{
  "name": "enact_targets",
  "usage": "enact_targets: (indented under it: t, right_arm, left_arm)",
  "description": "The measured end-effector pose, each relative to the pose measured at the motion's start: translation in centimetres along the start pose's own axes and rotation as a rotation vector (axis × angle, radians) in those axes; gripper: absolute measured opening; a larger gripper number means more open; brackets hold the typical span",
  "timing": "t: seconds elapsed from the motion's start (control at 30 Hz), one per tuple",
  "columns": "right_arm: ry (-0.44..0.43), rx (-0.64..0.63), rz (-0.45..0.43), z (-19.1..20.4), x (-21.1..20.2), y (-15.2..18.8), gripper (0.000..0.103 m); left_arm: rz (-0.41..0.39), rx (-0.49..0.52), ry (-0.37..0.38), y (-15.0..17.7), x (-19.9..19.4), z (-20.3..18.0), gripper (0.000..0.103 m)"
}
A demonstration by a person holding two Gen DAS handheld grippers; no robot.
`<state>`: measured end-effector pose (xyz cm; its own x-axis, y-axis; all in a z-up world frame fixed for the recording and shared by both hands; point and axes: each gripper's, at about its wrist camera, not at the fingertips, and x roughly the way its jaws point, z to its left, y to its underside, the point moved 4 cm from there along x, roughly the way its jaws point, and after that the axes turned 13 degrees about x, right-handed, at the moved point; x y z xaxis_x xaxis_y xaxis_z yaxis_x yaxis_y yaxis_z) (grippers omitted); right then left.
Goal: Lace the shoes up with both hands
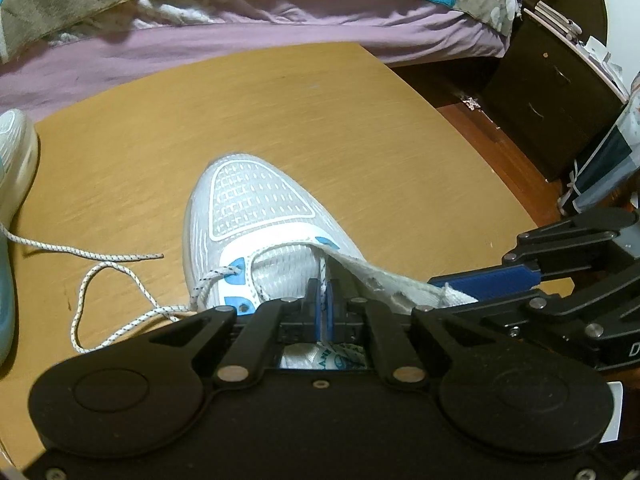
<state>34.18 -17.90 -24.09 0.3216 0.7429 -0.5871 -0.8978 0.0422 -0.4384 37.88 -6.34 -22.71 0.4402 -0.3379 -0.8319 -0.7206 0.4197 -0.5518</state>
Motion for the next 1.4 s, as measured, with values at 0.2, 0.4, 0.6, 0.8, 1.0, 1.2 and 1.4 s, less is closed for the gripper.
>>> enact_targets:
  t: [0.2, 0.4, 0.6, 0.8, 1.0, 1.2, 1.4]
  right_arm:
    - [0.005, 0.002, 0.003, 0.0, -0.1, 0.0, 0.023]
    - [0.005, 0.004, 0.005, -0.2, -0.1, 0.1, 0.025]
    - [0.01, 0.005, 0.006, -0.3, -0.2, 0.1, 0.026]
    - [0.012, 0.005, 0.007, -0.2, -0.2, 0.2, 0.026]
    - [0.014, 0.004, 0.007, -0.2, -0.1, 0.2, 0.026]
    - [0.014, 0.003, 0.009, -0.3, -0.1, 0.1, 0.026]
    - [0.013, 0.003, 0.007, -0.4, -0.3, 0.1, 0.027]
  left_arm:
    - [-0.009, 0.029, -0.007, -0.2, 0.0, -0.2, 0.002]
    - [-0.023, 0.073, -0.017, -0.3, 0.0, -0.6, 0.002]
    - [-0.03, 0.129, -0.03, -0.3, 0.1, -0.9, 0.002]
    - [-0.035, 0.202, -0.054, -0.4, 0.0, -1.3, 0.002]
    - [-0.045, 0.224, -0.073, -0.4, -0.1, -1.4, 0.002]
    - [-0.058, 0.23, -0.086, -0.4, -0.1, -1.6, 0.002]
    - [-0.075, 0.248, -0.094, -0.4, -0.2, -1.9, 0.002]
